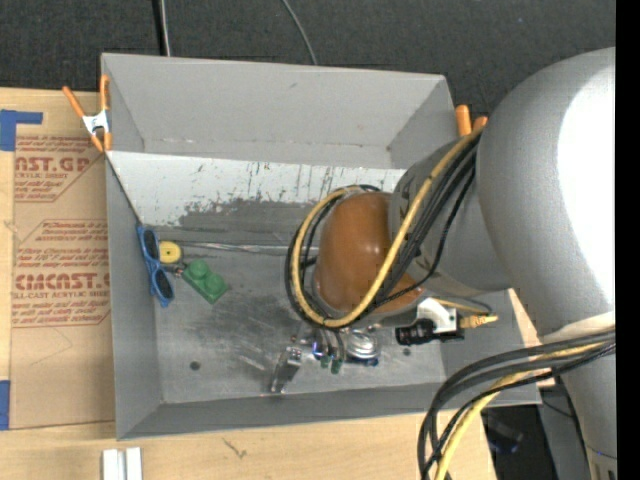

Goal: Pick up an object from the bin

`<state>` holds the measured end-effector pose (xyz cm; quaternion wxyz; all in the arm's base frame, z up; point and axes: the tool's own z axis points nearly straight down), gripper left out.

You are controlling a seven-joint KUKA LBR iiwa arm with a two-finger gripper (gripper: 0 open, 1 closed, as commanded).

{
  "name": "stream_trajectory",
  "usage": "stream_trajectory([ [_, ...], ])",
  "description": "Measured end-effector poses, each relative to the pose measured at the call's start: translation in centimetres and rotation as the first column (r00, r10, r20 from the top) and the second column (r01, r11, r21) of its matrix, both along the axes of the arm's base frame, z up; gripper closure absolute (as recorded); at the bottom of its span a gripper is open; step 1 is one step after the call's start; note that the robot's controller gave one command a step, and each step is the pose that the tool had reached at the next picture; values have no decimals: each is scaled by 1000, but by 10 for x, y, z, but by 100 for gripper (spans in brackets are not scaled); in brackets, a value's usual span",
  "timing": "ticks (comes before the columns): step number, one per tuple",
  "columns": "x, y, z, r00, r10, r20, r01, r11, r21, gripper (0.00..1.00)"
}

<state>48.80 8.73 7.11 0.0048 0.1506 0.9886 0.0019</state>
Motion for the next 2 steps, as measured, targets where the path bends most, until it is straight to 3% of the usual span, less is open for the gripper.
stream_trajectory([
  [1, -6, -94, 53, 972, 237, -8, -237, 972, -5, 0],
  [2, 10, -115, 0, 996, 86, -3, -86, 996, -2, 0],
])
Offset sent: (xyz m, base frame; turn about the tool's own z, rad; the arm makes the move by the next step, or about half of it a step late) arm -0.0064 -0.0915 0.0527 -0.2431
